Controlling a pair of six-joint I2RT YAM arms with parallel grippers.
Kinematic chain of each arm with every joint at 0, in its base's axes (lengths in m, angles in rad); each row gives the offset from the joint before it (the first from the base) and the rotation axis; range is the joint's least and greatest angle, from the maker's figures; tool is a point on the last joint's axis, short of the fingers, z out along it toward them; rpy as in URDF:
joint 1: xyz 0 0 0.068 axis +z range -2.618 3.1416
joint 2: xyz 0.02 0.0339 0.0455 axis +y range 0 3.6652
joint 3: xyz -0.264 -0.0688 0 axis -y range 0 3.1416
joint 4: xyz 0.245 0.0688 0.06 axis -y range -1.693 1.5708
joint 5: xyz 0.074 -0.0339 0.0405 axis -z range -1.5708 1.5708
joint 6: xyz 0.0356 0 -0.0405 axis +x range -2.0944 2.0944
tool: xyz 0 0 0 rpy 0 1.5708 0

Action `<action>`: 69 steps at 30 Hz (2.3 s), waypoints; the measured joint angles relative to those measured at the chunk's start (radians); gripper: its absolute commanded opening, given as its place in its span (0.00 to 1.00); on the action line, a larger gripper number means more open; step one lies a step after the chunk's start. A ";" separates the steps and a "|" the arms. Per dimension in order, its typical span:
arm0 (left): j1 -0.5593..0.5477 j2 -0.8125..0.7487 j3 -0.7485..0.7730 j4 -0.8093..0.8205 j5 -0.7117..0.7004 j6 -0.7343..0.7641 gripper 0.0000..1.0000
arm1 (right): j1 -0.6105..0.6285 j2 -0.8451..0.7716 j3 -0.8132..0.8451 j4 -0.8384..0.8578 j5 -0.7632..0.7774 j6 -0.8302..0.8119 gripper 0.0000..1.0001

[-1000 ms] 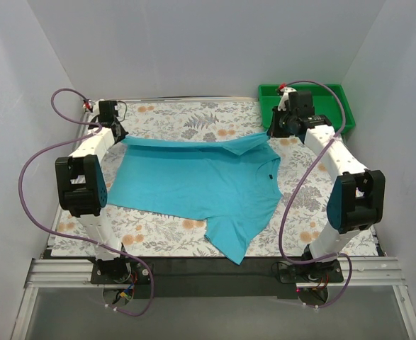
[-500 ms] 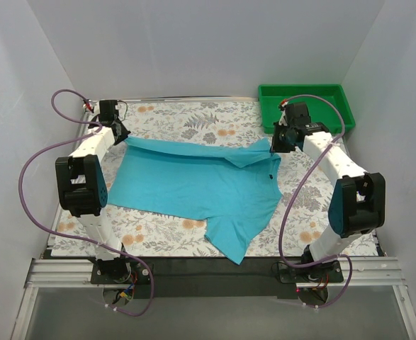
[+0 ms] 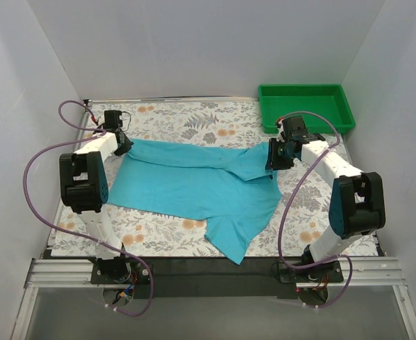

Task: Fold and stack the t-shirts
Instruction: Fold the tshirt

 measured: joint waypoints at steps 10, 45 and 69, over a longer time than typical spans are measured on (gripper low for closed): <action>0.000 -0.019 -0.026 0.007 -0.010 0.033 0.68 | -0.050 0.015 0.003 0.014 -0.008 -0.033 0.55; 0.009 -0.368 -0.530 0.014 -0.025 -0.228 0.40 | -0.180 0.272 0.011 0.275 -0.089 0.045 0.01; 0.006 -0.556 -0.523 -0.195 0.171 -0.342 0.64 | -0.299 0.238 0.118 0.156 -0.039 -0.001 0.38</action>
